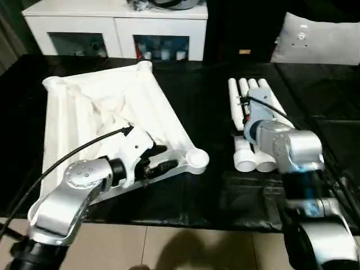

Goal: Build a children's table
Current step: Move table base, then pick table leg

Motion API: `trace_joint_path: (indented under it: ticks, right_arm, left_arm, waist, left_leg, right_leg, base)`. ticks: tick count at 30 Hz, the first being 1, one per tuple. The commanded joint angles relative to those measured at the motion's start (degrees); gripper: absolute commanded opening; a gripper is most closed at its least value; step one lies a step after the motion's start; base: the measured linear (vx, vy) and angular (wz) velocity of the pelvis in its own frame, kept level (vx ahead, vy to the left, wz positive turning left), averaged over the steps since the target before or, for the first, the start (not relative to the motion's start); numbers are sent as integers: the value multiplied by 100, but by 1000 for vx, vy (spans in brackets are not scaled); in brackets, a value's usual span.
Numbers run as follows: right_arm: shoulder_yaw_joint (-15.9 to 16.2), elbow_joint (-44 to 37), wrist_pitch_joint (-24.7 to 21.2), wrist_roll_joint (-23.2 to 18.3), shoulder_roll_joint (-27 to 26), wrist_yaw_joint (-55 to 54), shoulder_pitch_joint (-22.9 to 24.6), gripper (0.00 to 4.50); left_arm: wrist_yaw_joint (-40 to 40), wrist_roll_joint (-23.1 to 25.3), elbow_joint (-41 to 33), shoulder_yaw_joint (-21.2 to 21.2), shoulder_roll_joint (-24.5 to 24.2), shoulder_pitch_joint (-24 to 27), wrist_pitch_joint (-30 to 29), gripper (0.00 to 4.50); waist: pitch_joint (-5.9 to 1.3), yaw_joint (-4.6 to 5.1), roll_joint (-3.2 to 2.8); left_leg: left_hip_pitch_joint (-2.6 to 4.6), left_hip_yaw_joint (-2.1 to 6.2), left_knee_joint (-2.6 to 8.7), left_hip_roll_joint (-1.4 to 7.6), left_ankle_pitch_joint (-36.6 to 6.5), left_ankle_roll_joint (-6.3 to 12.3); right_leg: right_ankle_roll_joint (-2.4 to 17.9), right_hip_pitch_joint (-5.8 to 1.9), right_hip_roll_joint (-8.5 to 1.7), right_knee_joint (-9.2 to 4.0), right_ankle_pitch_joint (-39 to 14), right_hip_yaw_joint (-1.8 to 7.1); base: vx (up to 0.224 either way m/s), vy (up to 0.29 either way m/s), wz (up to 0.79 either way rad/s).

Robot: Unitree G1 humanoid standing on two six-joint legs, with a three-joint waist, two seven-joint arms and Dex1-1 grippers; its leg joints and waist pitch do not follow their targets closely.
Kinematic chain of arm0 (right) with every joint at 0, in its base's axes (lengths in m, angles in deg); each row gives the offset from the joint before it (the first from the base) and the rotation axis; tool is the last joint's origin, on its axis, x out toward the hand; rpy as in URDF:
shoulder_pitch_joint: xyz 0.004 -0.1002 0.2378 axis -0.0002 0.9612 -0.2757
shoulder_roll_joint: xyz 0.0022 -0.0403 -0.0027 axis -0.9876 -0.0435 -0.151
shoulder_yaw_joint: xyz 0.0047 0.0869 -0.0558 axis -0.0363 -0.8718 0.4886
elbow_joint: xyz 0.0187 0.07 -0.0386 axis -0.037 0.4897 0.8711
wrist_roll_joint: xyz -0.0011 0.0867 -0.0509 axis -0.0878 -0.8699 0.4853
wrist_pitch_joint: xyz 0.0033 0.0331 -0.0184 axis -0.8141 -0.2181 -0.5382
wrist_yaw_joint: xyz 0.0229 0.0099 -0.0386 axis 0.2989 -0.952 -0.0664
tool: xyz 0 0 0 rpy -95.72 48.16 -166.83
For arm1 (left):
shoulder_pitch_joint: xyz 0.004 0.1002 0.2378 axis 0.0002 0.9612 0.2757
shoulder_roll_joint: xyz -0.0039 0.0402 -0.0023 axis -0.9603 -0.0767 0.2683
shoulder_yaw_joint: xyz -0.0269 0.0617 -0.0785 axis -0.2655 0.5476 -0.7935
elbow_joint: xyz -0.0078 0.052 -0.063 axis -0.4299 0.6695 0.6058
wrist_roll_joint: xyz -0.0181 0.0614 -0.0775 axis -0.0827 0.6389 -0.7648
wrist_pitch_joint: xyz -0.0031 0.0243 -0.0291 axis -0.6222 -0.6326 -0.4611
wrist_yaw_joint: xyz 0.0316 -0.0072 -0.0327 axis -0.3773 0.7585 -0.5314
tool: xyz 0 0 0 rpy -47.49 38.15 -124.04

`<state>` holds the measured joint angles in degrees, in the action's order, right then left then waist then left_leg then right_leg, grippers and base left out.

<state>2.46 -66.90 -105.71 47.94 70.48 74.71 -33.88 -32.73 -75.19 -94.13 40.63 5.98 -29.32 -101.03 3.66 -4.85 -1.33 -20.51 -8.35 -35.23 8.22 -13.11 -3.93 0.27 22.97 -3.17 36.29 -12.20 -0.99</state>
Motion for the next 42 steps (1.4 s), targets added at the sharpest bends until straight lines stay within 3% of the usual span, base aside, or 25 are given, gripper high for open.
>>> trace_joint_path:
  ticks: [1, 2, 3, 4, 5, 7, 8, 9, 12, 14, 16, 21, 33, 34, 37, 42]
  right_arm:
    - [-13, 316, 115, 24, -98, 119, -168, 450]
    - [-29, 446, 192, -1, -103, 201, -249, 450]
    - [-59, 595, 268, -13, -112, 216, -306, 450]
    - [-83, 709, 326, -3, -112, 177, -352, 450]
    - [-116, 855, 357, -21, -82, 180, -439, 450]
    - [-167, 1054, 409, -63, -47, 211, -574, 450]
    - [-124, 1171, 457, -28, -14, 242, -614, 450]
    - [-42, 1385, 567, 52, 43, 301, -696, 450]
    - [-30, 1623, 684, 119, 90, 299, -814, 450]
    - [-30, 1623, 684, 119, 90, 299, -814, 450]
    - [-136, 1851, 812, 135, 103, 209, -989, 450]
    - [-250, 2024, 965, 124, 122, 96, -1051, 450]
    - [-346, 2098, 805, 90, 141, 130, -771, 450]
    - [-356, 2075, 798, 95, 142, 110, -723, 450]
    - [-360, 2030, 747, 86, 132, 103, -644, 450]
    - [-350, 1972, 591, 37, 54, 111, -516, 450]
  left_arm:
    - [-50, 38, -34, -66, -71, -13, -229, 277]
    - [-75, -18, 0, -93, -24, -87, -322, 277]
    - [-97, -85, 17, -124, 35, -105, -357, 281]
    - [-113, -102, 28, -126, 53, -120, -382, 289]
    - [-110, -117, -9, -100, 41, -142, -440, 289]
    - [-110, -121, -69, -75, 13, -170, -478, 312]
    - [-159, -113, -79, -79, 44, -178, -479, 312]
    - [-237, -70, -85, -62, 81, -232, -429, 312]
    - [-319, -79, -87, -69, 153, -326, -437, 312]
    - [-319, -79, -87, -69, 153, -326, -437, 312]
    - [-232, -166, -148, -46, 138, -396, -582, 312]
    - [-206, -159, -77, -33, 113, -450, -649, 312]
    - [-355, -270, -48, 67, 330, -366, -645, 312]
    - [-383, -243, -50, 88, 336, -341, -632, 312]
    - [-428, -263, -96, 72, 365, -296, -668, 312]
    - [-446, -200, -92, 138, 352, -266, -622, 312]
  waist:
    - [-396, -21, 26]
    - [-404, -44, -9]
    - [-411, -42, 0]
    - [-413, -54, 29]
    - [-407, -47, 127]
    - [-407, -63, 45]
    - [-407, -63, 45]
    - [-409, -74, 90]
    - [-415, -122, 36]
    - [-418, -131, 60]
    - [-424, -163, 22]
    - [-422, -177, 29]
    - [-426, -161, 64]
    - [-415, -149, 151]
    - [-412, -158, 88]
    - [-416, -161, 84]
  left_leg:
    - [-10, 57, 427, 300, -77, -199]
    - [-8, 67, 418, 305, -42, -190]
    - [2, 53, 410, 304, 9, -158]
    - [-6, 53, 411, 307, 97, -108]
    - [-15, 36, 418, 308, 128, -56]
    - [3, 47, 410, 316, 82, -40]
    - [3, 47, 410, 316, 82, -40]
    - [-4, 40, 409, 315, 75, -12]
    - [-8, 45, 393, 311, 163, 27]
    - [-8, 37, 391, 307, 181, 38]
    - [-11, 48, 383, 306, 187, 37]
    - [-13, 41, 382, 303, 94, 5]
    - [-28, 32, 382, 304, 51, 22]
    - [-36, 21, 394, 307, 34, 48]
    - [-37, 29, 390, 319, 3, 28]
    - [-42, 30, 384, 308, 53, 47]
  right_leg:
    - [1327, -358, -403, -311, 297, 231]
    - [1352, -357, -420, -288, 339, 236]
    - [1398, -351, -412, -290, 421, 233]
    - [1459, -355, -415, -271, 512, 232]
    - [1459, -364, -409, -288, 515, 228]
    - [1453, -329, -418, -272, 382, 216]
    - [1453, -329, -418, -272, 382, 216]
    - [1452, -341, -423, -274, 396, 215]
    - [1477, -335, -430, -259, 486, 213]
    - [1487, -343, -424, -266, 518, 213]
    - [1493, -339, -426, -249, 570, 208]
    - [1486, -335, -415, -258, 520, 205]
    - [1442, -347, -412, -269, 355, 207]
    - [1421, -352, -406, -287, 291, 207]
    - [1369, -331, -420, -291, 102, 205]
    - [1352, -319, -407, -283, 159, 202]
  base:
    - [0, 0, 0]
    - [0, 0, 0]
    - [0, 0, 0]
    - [0, 0, 0]
    - [0, 0, 0]
    - [0, 0, 0]
    - [0, 0, 0]
    - [0, 0, 0]
    - [0, 0, 0]
    - [0, 0, 0]
    - [0, 0, 0]
    - [0, 0, 0]
    - [0, 0, 0]
    - [0, 0, 0]
    - [0, 0, 0]
    - [0, 0, 0]
